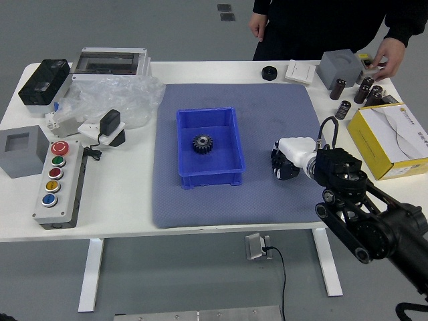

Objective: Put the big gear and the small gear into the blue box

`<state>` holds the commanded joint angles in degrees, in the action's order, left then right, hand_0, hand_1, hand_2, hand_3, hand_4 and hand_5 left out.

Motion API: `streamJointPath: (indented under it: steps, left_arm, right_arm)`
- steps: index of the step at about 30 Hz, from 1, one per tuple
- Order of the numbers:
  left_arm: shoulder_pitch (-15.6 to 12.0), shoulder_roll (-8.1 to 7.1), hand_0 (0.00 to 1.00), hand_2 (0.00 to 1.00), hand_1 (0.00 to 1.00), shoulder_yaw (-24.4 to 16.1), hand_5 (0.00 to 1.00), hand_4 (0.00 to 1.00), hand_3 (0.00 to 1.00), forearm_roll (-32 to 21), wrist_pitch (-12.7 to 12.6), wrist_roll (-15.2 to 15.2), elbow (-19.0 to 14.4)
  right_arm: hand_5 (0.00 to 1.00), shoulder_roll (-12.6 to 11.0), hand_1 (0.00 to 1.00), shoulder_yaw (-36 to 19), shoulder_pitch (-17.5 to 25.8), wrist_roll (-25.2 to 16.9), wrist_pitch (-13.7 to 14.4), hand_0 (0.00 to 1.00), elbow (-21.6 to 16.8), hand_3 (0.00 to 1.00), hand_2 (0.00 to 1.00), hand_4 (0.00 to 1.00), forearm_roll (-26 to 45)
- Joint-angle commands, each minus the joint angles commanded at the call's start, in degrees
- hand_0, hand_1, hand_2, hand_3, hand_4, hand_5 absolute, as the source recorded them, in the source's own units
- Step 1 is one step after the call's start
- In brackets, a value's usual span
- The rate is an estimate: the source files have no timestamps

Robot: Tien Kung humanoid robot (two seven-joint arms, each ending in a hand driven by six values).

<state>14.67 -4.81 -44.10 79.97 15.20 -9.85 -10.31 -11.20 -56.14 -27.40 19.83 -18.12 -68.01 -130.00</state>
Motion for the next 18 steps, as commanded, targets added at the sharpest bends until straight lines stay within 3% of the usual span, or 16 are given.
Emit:
streamJointPath:
  steps: [10,11,18]
  left_arm:
    - [-0.01,0.04,0.876,0.851,0.858,-0.06,0.508,0.783,0.834,0.18,0.0,0.08,0.0]
    - [-0.01,0.05,0.876,0.851,0.859,-0.03,0.508,0.783,0.834,0.16,0.01,0.08,0.0]
    - [-0.05,0.14,0.876,0.851,0.858,0.08,0.508,0.784,0.834,0.15,0.1,0.06,0.0]
  right_arm:
    - [0.164,0.16,0.569,0.03,0.01,-0.04,0.31,0.542,0.4,0.66,0.703,0.492,0.0]
    - [0.142,0.18,0.548,0.02,0.0,-0.05,0.39,0.527,0.46,0.617,0.67,0.475,0.0]
    - [0.112,0.34,0.532,-0.04,0.07,-0.1,1.2,0.518,0.83,0.59,0.638,0.452,0.0]
